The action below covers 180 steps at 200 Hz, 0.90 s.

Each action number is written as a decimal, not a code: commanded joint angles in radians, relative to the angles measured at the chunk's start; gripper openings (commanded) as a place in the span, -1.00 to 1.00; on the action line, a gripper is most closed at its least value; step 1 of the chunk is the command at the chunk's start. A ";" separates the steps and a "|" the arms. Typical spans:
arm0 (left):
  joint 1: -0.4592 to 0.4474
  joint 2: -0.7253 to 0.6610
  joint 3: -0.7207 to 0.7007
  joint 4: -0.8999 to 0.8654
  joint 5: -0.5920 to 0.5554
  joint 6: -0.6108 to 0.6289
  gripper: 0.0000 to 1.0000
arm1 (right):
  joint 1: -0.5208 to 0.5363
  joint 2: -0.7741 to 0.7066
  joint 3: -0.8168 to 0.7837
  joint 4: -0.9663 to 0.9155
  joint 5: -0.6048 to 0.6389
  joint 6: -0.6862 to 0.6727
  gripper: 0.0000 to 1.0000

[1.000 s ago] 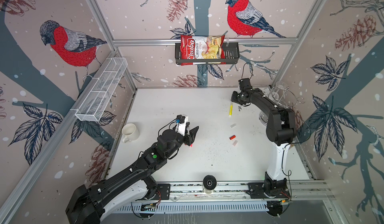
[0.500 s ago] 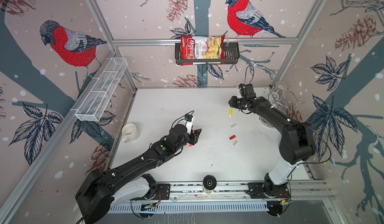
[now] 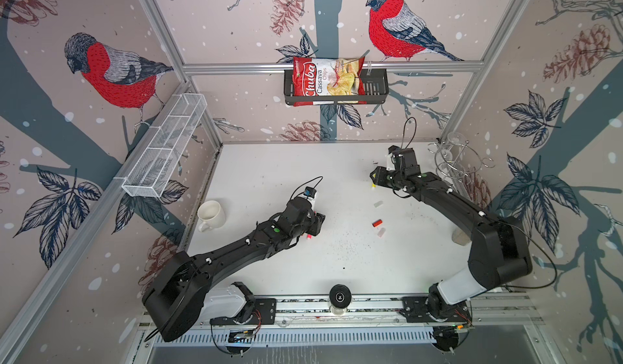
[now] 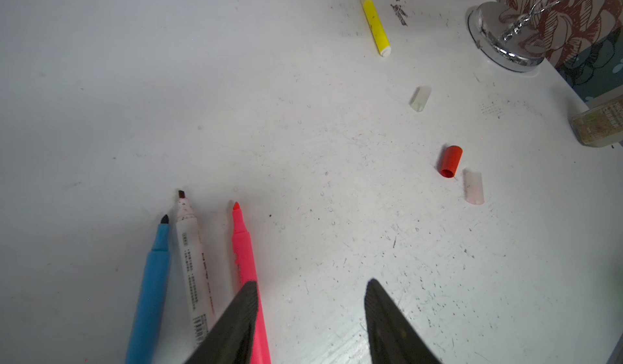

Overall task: Insert pens into pen caps
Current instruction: Pick up a pen from the center of the table.

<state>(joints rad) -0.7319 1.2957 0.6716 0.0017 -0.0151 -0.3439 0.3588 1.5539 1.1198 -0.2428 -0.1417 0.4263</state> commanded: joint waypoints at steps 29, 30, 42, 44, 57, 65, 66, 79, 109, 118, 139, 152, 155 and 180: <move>0.009 0.171 0.116 -0.166 0.042 -0.027 -0.10 | -0.001 -0.043 -0.076 0.068 -0.032 0.040 -0.18; 0.008 0.174 0.118 -0.168 0.042 -0.027 -0.10 | 0.000 -0.043 -0.077 0.068 -0.034 0.040 -0.18; 0.008 0.207 0.135 -0.184 0.046 -0.027 -0.14 | -0.001 -0.050 -0.086 0.074 -0.036 0.046 -0.18; 0.008 0.213 0.138 -0.186 0.044 -0.028 -0.15 | 0.000 -0.051 -0.087 0.074 -0.036 0.045 -0.18; 0.008 0.230 0.144 -0.197 0.038 -0.033 -0.17 | -0.001 -0.054 -0.092 0.074 -0.036 0.046 -0.19; 0.008 0.235 0.145 -0.203 0.029 -0.034 -0.18 | -0.001 -0.055 -0.095 0.073 -0.036 0.048 -0.20; 0.008 0.235 0.146 -0.204 0.027 -0.035 -0.18 | -0.001 -0.055 -0.096 0.074 -0.036 0.049 -0.20; 0.008 0.234 0.145 -0.220 0.007 -0.038 -0.18 | -0.001 -0.058 -0.104 0.078 -0.037 0.049 -0.20; 0.008 0.224 0.142 -0.236 -0.013 -0.050 -0.17 | -0.001 -0.058 -0.126 0.096 -0.047 0.058 -0.20; 0.009 0.227 0.142 -0.237 -0.021 -0.051 -0.16 | -0.001 -0.054 -0.129 0.099 -0.051 0.060 -0.20; 0.008 0.243 0.150 -0.246 -0.031 -0.052 -0.16 | 0.000 -0.052 -0.132 0.099 -0.055 0.060 -0.17; 0.008 0.254 0.155 -0.252 -0.031 -0.053 -0.16 | -0.001 -0.057 -0.135 0.099 -0.055 0.057 -0.16; 0.008 0.256 0.157 -0.254 -0.033 -0.053 -0.16 | -0.001 -0.059 -0.136 0.098 -0.053 0.057 -0.16; 0.008 0.268 0.160 -0.264 -0.054 -0.058 -0.16 | -0.001 -0.070 -0.148 0.101 -0.052 0.058 -0.14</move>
<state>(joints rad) -0.7258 1.5551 0.8219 -0.2390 -0.0353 -0.3923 0.3573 1.4979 0.9825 -0.1658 -0.1875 0.4744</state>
